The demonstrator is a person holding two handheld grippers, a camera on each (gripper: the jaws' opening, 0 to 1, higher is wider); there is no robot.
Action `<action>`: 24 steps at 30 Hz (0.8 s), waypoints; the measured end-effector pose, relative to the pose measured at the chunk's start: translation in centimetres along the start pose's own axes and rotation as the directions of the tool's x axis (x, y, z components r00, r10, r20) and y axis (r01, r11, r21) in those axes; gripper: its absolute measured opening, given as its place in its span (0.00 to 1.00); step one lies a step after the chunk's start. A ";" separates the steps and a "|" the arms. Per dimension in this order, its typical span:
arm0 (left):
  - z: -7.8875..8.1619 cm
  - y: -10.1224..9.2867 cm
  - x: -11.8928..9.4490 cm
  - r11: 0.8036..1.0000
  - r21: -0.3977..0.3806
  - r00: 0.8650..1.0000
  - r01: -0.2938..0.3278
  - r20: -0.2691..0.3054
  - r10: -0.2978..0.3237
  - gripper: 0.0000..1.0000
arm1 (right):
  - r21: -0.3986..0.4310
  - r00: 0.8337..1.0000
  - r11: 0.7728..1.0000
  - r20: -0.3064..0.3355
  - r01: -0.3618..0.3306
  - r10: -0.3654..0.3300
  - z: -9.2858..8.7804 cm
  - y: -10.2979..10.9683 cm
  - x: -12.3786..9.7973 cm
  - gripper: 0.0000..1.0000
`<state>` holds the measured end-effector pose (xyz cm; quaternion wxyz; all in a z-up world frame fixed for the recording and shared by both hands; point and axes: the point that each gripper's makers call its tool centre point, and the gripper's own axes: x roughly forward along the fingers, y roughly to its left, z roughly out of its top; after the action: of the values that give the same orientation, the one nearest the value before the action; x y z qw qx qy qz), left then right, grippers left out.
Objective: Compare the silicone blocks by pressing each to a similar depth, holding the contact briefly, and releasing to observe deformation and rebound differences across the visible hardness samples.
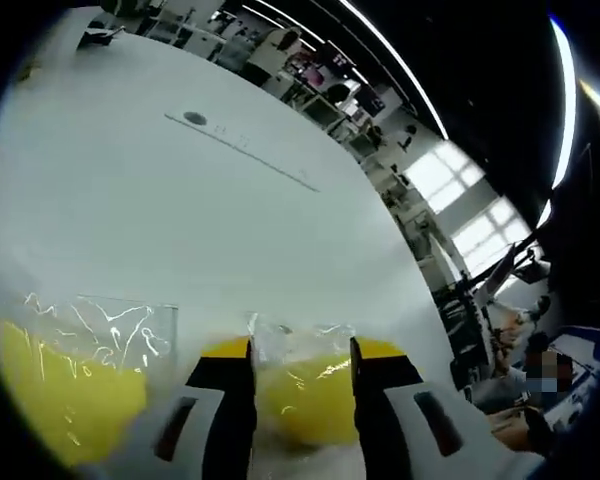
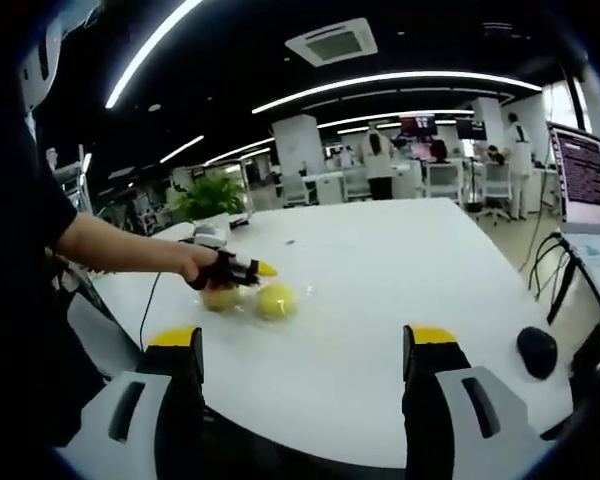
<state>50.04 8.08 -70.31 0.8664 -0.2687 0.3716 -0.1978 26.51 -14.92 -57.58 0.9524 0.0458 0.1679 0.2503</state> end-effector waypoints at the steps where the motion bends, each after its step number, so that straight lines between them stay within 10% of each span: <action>1: 0.1 -0.1 -0.2 1.000 0.028 1.000 -0.004 0.000 0.004 0.42 | -0.003 1.000 1.000 -0.001 -0.001 0.001 0.0 0.0 0.0 0.75; 24: 6.2 -4.7 -10.1 0.932 0.361 0.973 0.043 0.195 -0.120 0.91 | -0.068 0.996 0.994 0.025 -0.085 0.087 1.7 3.3 2.1 0.75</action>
<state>47.52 11.91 -58.42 0.9264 -0.1431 0.2231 -0.2676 27.24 -10.98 -56.05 0.9440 0.0244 0.1440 0.2959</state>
